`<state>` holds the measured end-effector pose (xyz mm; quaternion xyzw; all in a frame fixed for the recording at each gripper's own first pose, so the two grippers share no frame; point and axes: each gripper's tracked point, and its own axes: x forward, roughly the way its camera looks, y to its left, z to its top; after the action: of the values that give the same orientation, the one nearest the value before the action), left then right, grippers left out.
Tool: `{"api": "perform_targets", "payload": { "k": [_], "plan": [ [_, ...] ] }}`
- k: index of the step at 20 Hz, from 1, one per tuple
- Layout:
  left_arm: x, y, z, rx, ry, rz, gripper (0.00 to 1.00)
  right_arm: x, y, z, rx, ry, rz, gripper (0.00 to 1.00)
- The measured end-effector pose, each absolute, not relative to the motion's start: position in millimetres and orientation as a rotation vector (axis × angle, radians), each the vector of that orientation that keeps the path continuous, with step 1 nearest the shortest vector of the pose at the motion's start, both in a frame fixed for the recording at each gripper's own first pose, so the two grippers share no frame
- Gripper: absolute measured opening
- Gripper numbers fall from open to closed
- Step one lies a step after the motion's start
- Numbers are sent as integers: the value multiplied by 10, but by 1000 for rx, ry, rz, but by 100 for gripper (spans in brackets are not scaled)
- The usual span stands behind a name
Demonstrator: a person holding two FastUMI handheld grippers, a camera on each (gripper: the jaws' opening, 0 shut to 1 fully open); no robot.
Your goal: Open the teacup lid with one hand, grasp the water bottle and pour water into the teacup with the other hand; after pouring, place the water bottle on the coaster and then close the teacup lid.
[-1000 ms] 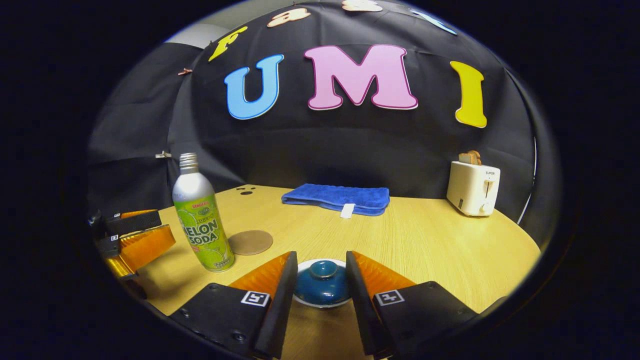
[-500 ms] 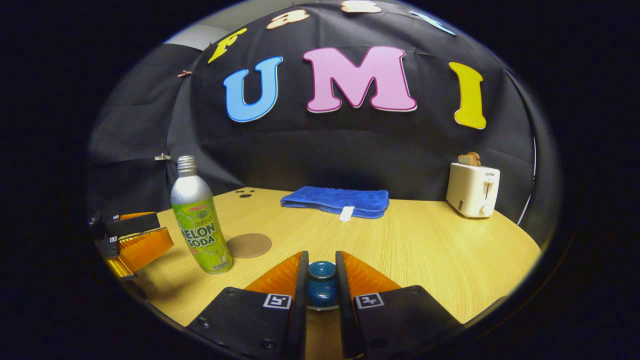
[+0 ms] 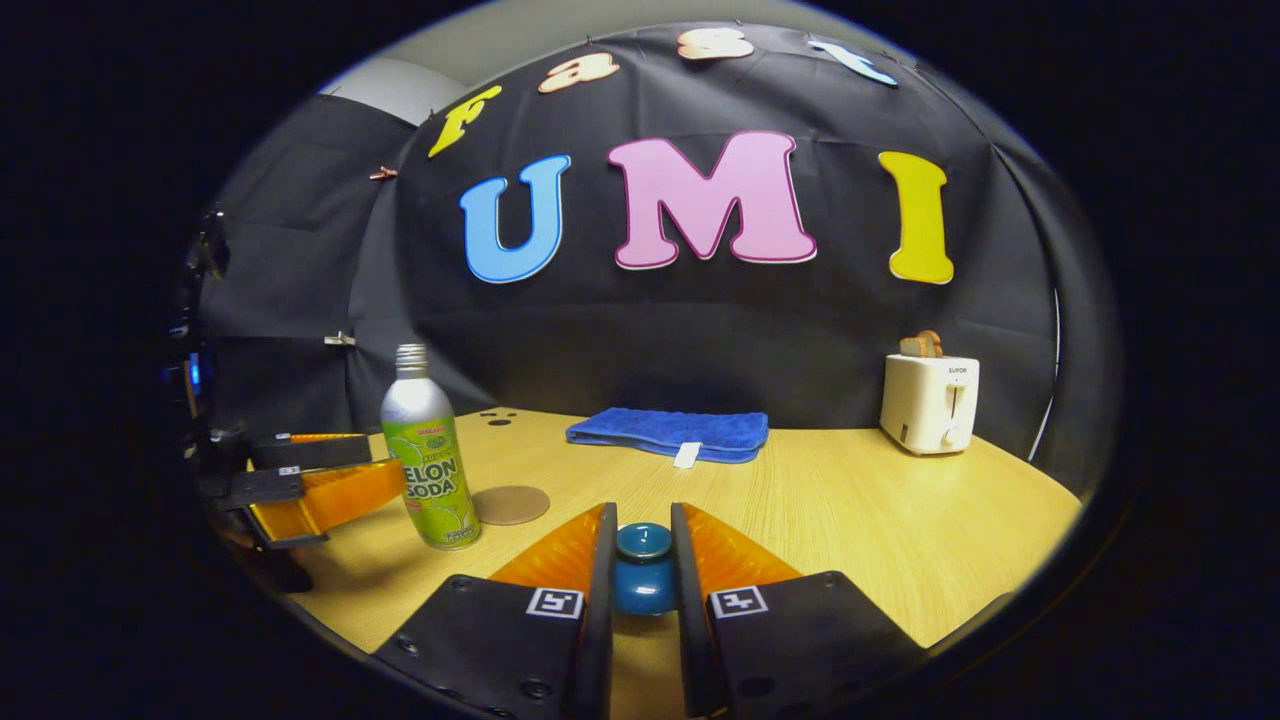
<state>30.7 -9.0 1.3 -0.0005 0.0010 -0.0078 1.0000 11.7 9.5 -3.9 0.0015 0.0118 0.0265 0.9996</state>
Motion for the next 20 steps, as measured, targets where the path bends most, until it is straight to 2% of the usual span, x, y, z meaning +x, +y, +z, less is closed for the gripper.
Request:
{"api": "perform_targets", "payload": {
  "k": [6, 9, 11, 12, 15, 20],
  "plan": [
    [633, -92, 6, -2, 0, 9, 95, -130, -228, -5, 2, 6, 36, 31],
    [738, -189, 2, -1, -1, -28, 95, -164, -487, 8, 1, 2, 0, 31],
    [750, -221, -5, 13, 3, -48, 87, -203, -607, 28, 2, 4, -15, 31],
    [746, -218, 23, 57, 11, -39, 82, -209, -666, 27, 1, 1, -26, 31],
    [725, -281, 226, 275, -21, -18, 81, -218, -858, -5, 0, 3, -51, 31],
    [762, -611, 377, 751, 7, -74, 80, -193, -1027, 24, 1, 4, -68, 31]
  ]
}}
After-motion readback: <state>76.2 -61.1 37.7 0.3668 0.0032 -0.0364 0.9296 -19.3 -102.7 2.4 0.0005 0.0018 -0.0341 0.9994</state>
